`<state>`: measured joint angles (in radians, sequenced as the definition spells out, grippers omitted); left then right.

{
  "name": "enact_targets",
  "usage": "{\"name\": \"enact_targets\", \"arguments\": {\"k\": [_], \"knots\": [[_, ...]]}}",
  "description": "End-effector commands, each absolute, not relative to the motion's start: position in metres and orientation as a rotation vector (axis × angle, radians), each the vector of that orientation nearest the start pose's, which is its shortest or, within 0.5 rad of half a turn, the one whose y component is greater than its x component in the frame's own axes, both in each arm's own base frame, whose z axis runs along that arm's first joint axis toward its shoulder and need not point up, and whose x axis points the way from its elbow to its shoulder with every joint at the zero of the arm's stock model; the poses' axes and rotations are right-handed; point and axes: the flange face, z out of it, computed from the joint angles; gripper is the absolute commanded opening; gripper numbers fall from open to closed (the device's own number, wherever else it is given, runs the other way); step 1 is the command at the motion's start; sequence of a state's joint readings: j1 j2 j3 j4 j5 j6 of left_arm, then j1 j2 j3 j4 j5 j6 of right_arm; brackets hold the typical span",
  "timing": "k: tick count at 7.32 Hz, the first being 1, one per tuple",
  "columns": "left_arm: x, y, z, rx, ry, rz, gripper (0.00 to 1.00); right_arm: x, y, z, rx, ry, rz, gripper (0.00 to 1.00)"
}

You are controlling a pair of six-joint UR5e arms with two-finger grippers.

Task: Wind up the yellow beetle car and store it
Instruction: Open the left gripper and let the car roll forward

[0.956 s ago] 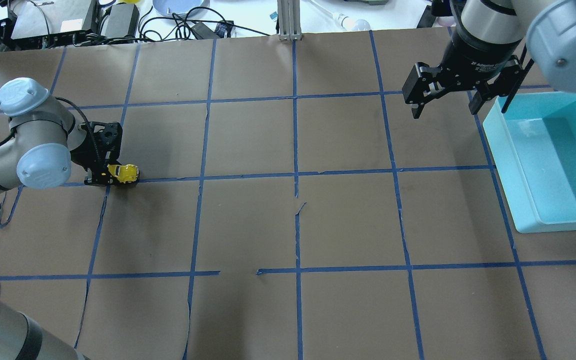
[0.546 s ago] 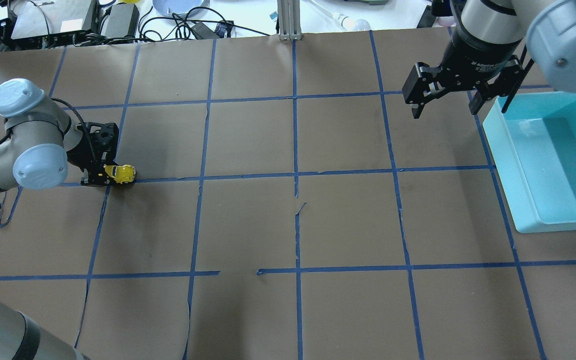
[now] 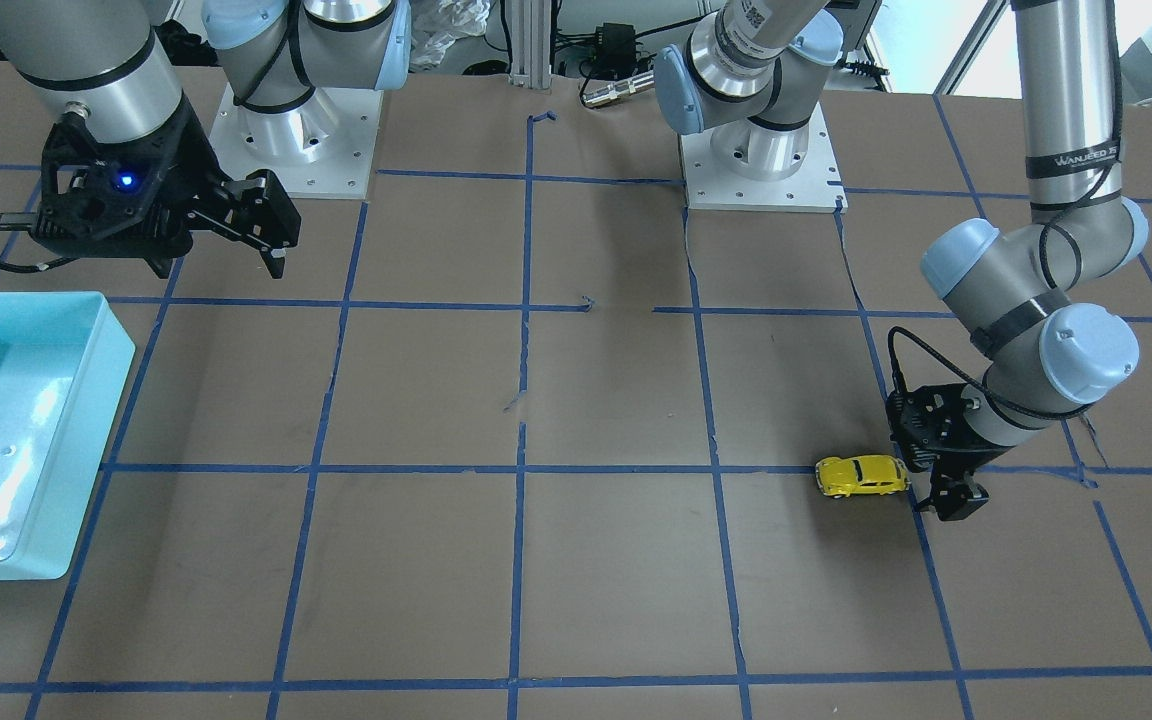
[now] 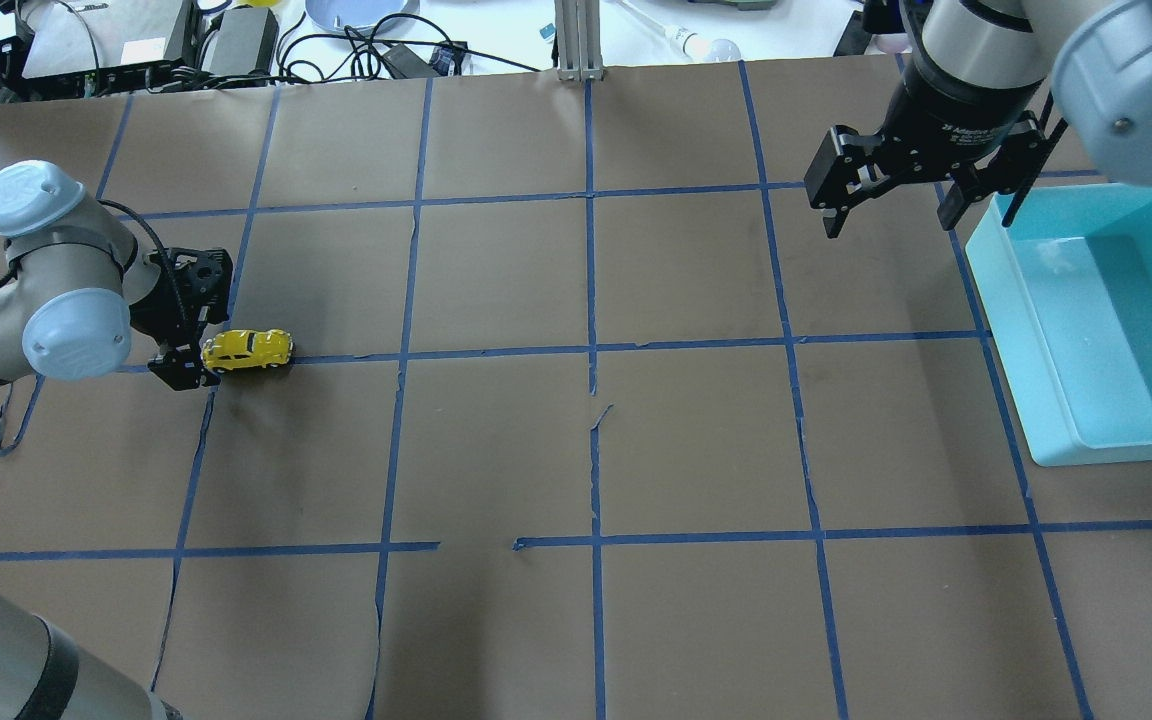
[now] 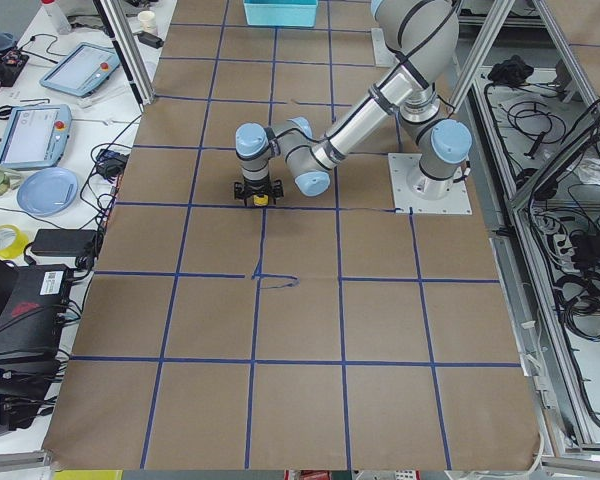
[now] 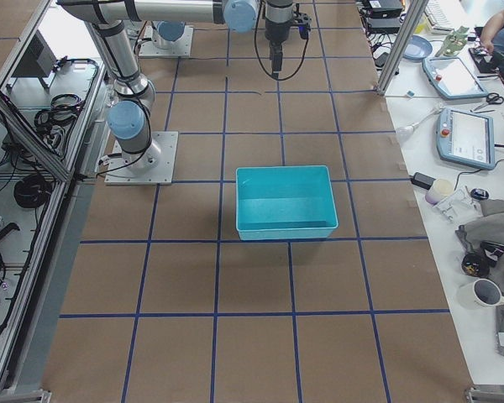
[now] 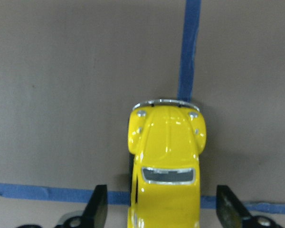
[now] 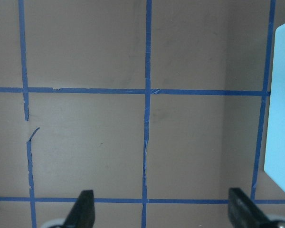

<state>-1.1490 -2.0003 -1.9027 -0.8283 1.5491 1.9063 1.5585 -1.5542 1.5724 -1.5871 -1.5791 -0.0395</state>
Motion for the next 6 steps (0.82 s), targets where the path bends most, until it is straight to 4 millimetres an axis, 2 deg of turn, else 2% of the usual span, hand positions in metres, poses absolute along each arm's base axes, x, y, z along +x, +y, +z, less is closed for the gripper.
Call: {"name": "enact_targets", "arguments": {"k": [1,6], "knots": [[0.1054,-0.5653,0.1771,2.141,2.333,-0.017,1.00,0.1264,-0.5004,0.4805,-0.043,3.149,0.003,1.00],[0.1054,-0.5653,0.1771,2.142,2.332,-0.018,1.00,0.1224,-0.5023,0.4793,-0.032,3.166,0.003,1.00]]}}
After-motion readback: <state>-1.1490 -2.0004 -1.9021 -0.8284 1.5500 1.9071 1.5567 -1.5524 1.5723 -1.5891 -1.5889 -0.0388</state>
